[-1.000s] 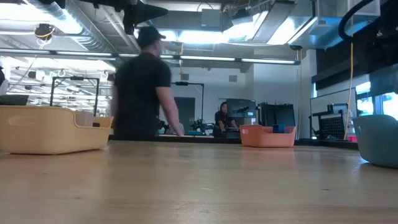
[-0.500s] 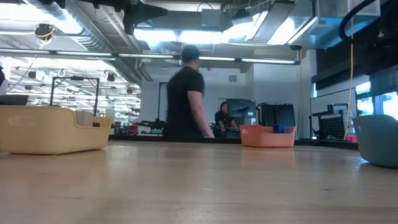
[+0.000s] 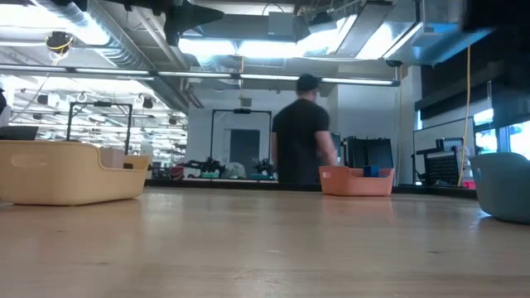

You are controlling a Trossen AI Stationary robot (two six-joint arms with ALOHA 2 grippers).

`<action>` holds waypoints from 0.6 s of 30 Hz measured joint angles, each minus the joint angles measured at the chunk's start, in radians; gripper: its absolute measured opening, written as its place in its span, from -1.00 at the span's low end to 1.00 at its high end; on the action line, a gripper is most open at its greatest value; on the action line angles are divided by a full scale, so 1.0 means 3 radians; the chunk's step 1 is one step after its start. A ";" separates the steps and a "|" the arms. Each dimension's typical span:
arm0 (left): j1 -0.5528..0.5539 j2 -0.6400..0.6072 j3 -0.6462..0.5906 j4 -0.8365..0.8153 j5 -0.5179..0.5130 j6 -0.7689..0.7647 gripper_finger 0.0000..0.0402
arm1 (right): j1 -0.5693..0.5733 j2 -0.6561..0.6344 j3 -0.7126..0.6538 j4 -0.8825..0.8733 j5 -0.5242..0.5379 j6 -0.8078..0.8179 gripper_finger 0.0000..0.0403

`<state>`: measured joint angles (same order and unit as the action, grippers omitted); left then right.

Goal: Sort & place blocks by color
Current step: Adjust the blue game piece in the orange bin

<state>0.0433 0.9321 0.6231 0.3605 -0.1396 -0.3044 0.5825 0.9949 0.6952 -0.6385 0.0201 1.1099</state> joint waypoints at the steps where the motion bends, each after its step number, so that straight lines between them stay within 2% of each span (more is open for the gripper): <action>1: 0.0000 0.0000 0.0000 0.0001 0.0013 -0.0001 0.15 | -0.0047 -0.0052 0.0000 0.0147 0.0166 -0.0060 0.21; 5: -0.0001 0.0000 0.0000 0.0003 0.0113 -0.0041 0.15 | -0.0351 -0.0131 0.0005 0.0794 0.0772 -0.0468 0.21; 7: 0.0000 0.0000 0.0000 0.0008 0.0159 -0.0134 0.15 | -0.0560 -0.0120 0.0005 0.1117 0.0904 -0.0757 0.21; 12: -0.0001 0.0000 0.0001 0.0111 0.0279 -0.0199 0.15 | -0.1064 -0.0086 0.0005 0.2000 0.0909 -0.1558 0.21; 18: -0.0001 -0.0001 0.0001 0.0174 0.0217 -0.0156 0.15 | -0.1416 -0.0087 0.0006 0.2834 0.0667 -0.2345 0.21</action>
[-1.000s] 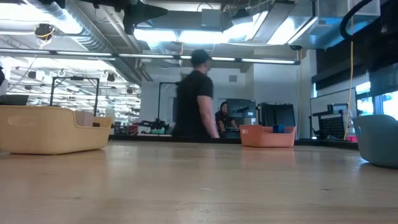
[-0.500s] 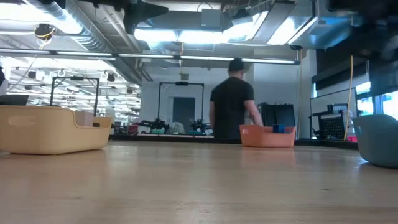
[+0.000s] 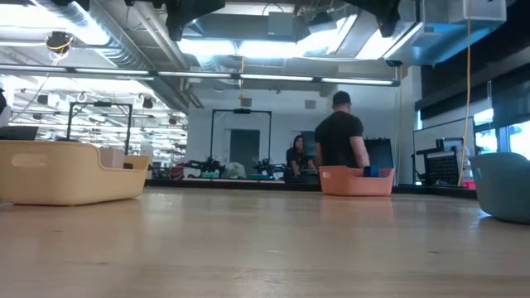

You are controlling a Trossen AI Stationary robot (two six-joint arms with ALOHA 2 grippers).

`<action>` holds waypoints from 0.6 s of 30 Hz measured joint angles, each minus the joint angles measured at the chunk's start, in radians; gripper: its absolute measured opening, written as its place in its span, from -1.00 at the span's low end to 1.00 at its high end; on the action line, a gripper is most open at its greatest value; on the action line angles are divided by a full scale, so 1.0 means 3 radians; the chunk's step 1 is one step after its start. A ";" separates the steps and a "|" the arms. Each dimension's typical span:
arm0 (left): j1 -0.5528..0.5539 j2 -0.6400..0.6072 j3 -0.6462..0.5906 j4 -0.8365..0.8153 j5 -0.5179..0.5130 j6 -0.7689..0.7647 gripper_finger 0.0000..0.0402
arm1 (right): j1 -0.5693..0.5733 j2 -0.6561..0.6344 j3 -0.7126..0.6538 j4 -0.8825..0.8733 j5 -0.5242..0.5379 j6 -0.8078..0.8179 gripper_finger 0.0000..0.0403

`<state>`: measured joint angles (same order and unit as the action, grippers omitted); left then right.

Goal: Sort & place blocks by color
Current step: Adjust the blue game piece in the orange bin

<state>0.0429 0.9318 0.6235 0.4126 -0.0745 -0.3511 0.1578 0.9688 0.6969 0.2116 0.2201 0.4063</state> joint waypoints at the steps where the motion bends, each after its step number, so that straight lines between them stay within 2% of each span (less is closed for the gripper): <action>1: 0.0000 0.0000 0.0000 -0.0001 -0.0039 0.0003 0.15 | -0.0028 0.0000 0.0001 0.0059 -0.0034 -0.0100 0.21; 4: 0.0001 0.0000 0.0000 -0.0001 -0.0076 0.0006 0.15 | -0.0062 -0.0004 0.0001 0.0083 -0.0044 -0.0254 0.21; 18: 0.0000 0.0000 0.0000 -0.0002 -0.0080 0.0009 0.15 | -0.0061 -0.0010 0.0000 0.0077 -0.0074 -0.0202 0.21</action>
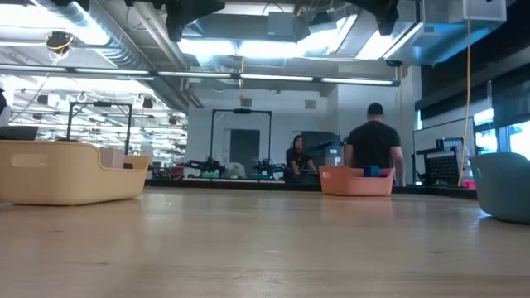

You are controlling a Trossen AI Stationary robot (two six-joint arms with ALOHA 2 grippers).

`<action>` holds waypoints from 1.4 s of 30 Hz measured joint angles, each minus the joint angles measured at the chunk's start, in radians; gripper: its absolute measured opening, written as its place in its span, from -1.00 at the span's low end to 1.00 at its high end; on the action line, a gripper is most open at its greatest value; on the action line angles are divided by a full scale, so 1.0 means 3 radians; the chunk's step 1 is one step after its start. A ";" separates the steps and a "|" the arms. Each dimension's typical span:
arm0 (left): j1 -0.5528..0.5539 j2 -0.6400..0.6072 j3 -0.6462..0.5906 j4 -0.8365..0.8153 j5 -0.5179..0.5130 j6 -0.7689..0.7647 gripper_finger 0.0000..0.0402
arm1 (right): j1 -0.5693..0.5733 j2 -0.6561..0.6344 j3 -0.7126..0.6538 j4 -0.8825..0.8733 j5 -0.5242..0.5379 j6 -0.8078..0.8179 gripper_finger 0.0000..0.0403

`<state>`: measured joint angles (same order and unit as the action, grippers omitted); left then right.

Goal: Sort & place blocks by color
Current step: Adjust the blue game piece in the orange bin

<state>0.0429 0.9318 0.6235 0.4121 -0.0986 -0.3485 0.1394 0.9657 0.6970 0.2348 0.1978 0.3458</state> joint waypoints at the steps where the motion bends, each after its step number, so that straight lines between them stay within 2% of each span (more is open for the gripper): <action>1: 0.0000 0.0000 0.0000 -0.0001 0.0000 0.0000 0.15 | 0.0000 0.0000 0.0001 0.0001 0.0000 0.0040 0.21; 19: 0.0001 0.0000 0.0000 -0.0001 0.0000 0.0000 0.15 | 0.0000 0.0001 -0.0001 -0.0058 0.0001 0.0076 0.21; 21: 0.0001 0.0000 0.0000 0.0000 0.0000 0.0001 0.15 | -0.0008 0.0001 -0.0001 -0.0135 0.0018 0.0203 0.21; 24: 0.0000 0.0000 0.0000 0.0000 -0.0001 0.0001 0.15 | -0.0111 0.0001 -0.0001 -0.0387 0.0250 0.0580 0.21; 29: 0.0000 0.0000 0.0000 0.0000 -0.0004 0.0001 0.15 | -0.0602 0.0041 0.0240 -0.1428 0.0400 0.0876 0.21; 35: 0.0001 -0.0001 0.0000 0.0002 -0.0072 0.0000 0.15 | -0.1561 0.0413 0.0751 -0.2721 0.0409 0.0962 0.21; 38: 0.0000 -0.0001 0.0000 0.0003 -0.0074 -0.0025 0.15 | -0.2013 0.0722 0.0830 -0.2927 0.0273 0.0705 0.21; 42: 0.0001 -0.0001 0.0000 0.0003 -0.0076 -0.0028 0.15 | -0.2428 0.1172 0.0797 -0.2905 0.0195 0.0562 0.21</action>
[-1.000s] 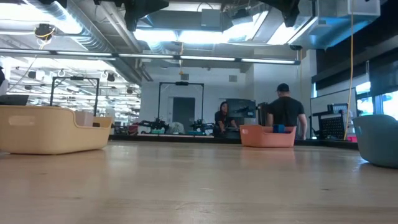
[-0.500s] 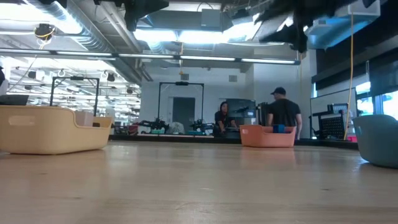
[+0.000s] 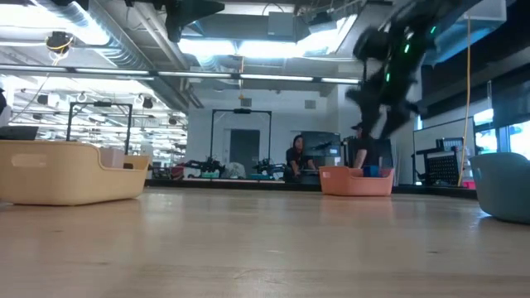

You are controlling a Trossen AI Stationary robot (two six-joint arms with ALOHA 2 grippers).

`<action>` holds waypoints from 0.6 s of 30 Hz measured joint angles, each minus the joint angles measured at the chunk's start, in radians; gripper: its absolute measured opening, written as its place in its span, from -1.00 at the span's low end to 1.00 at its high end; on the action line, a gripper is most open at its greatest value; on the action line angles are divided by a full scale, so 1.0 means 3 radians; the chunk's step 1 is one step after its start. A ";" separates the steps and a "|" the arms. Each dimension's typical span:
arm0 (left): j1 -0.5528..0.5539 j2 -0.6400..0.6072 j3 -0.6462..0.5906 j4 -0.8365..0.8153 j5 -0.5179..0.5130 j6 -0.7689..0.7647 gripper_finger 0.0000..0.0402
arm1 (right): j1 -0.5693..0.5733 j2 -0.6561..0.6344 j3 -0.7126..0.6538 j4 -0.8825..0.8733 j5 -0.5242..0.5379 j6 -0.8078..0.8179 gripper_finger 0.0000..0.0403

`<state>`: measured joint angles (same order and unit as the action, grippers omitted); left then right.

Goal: Sort & place blocks by color
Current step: Adjust the blue game piece in the orange bin

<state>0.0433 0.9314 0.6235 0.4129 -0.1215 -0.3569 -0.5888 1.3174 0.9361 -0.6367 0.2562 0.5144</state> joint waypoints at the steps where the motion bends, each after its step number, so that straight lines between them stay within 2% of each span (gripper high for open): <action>1: -0.0001 0.0000 0.0000 0.0000 0.0000 -0.0001 0.15 | -0.0076 0.0112 -0.0020 0.0006 -0.0001 0.0007 0.21; 8: 0.0001 0.0000 0.0000 0.0001 -0.0001 -0.0001 0.15 | -0.0289 0.0673 -0.0063 0.0373 0.0032 0.0019 0.21; 18: 0.0000 0.0000 0.0000 0.0001 -0.0002 -0.0005 0.15 | -0.0291 0.0819 -0.0061 0.0493 0.0119 0.0091 0.21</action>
<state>0.0433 0.9314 0.6235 0.4133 -0.1220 -0.3584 -0.6762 1.5630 0.9176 -0.4889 0.2918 0.5417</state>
